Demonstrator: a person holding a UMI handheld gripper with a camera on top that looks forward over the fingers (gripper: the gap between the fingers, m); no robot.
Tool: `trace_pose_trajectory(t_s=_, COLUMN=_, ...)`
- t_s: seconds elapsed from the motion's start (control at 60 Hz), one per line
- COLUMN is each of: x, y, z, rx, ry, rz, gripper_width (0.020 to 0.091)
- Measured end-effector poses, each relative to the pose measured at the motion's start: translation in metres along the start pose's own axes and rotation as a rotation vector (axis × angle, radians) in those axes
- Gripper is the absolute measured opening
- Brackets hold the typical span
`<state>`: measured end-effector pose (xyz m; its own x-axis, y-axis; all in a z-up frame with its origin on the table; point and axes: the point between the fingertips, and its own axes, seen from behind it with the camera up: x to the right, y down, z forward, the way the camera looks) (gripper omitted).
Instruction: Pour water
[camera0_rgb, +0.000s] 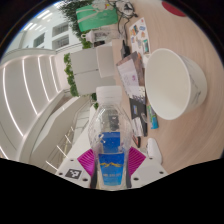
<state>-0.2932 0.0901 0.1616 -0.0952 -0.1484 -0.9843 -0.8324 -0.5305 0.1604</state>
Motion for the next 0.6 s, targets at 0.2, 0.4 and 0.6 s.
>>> trace_pose_trajectory(t_s=0.2, x=-0.041, y=-0.013, z=-0.024, rx=-0.031, ry=-0.221, rz=0.492, gripper_width=0.0392)
trace_pose_trajectory(t_s=0.4, x=-0.057, y=-0.038, z=-0.041, rx=0.013, ry=-0.341, rz=0.670, gripper_width=0.0393)
trace_pose_trajectory(t_s=0.6, x=-0.065, y=-0.050, z=-0.036, rx=0.006, ry=-0.372, rz=0.691, gripper_width=0.0392)
